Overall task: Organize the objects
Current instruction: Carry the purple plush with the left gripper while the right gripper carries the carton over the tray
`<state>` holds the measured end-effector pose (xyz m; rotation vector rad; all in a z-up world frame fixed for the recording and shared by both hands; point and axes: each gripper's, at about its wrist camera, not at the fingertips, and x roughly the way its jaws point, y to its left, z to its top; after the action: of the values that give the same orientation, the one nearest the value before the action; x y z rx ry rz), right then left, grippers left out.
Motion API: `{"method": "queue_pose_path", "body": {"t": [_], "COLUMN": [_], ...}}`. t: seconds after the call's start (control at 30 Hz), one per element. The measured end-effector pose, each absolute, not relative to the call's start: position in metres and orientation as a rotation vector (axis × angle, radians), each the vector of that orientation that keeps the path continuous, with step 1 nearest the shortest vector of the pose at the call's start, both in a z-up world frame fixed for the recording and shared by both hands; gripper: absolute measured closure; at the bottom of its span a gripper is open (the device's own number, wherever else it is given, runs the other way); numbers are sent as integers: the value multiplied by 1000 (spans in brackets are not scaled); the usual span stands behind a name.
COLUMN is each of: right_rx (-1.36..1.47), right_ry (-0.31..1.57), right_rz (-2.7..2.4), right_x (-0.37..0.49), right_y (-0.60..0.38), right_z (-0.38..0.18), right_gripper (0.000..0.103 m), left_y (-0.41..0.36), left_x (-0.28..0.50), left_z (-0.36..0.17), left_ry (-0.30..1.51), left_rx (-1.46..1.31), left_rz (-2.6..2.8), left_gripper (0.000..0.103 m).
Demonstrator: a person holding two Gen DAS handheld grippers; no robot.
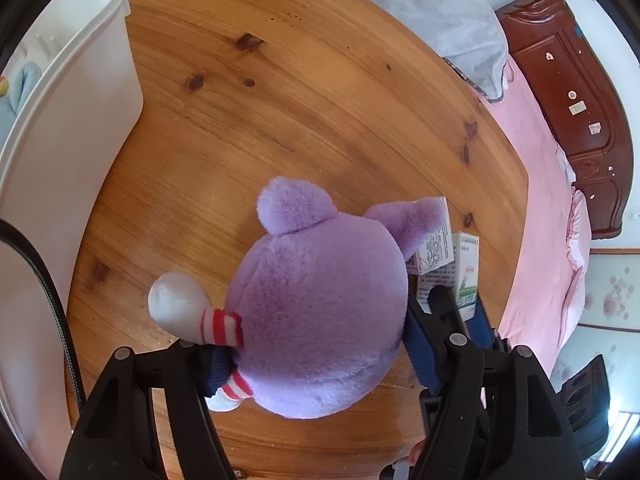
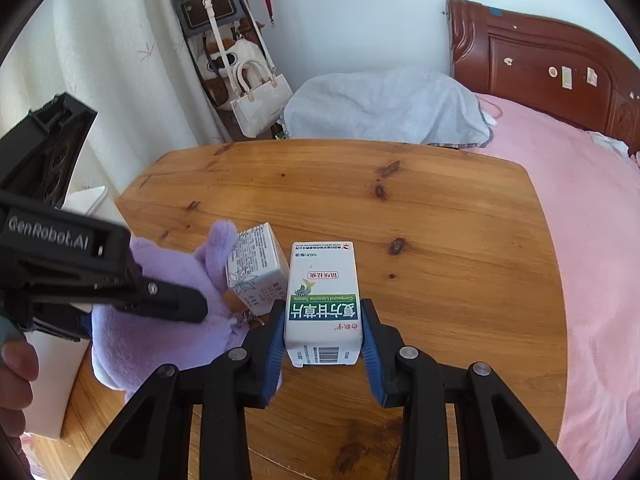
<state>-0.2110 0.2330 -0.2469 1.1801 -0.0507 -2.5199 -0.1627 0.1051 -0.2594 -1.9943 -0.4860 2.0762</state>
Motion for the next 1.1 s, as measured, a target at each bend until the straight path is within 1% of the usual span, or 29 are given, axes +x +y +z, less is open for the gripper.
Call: {"method": "queue_pose_path", "body": {"t": [0.27,0.4,0.6,1.1], "right_rx": [1144,1107,1047,905], "right_ry": [-28,-51,-66,47], "right_rz": [-2572,-2604,-2638,-2736], "right_x": [-204,-200,-193,-171], "right_y": [232,234,231,195], "right_z": [-232,-217,-194,-142], "right_gripper": [68,68,68,68], "left_y": [104,104,101,84], "left_x": [-152,-149,-147,-160], "left_z": [-247,-232,-206,-150], "left_ry": [-421,-353,-306,-181], "left_rx": [-1980,-1950,-1894,-1752], "left_rz": [2077,2091,2126,2161], "left_gripper": [30,30,30,30]}}
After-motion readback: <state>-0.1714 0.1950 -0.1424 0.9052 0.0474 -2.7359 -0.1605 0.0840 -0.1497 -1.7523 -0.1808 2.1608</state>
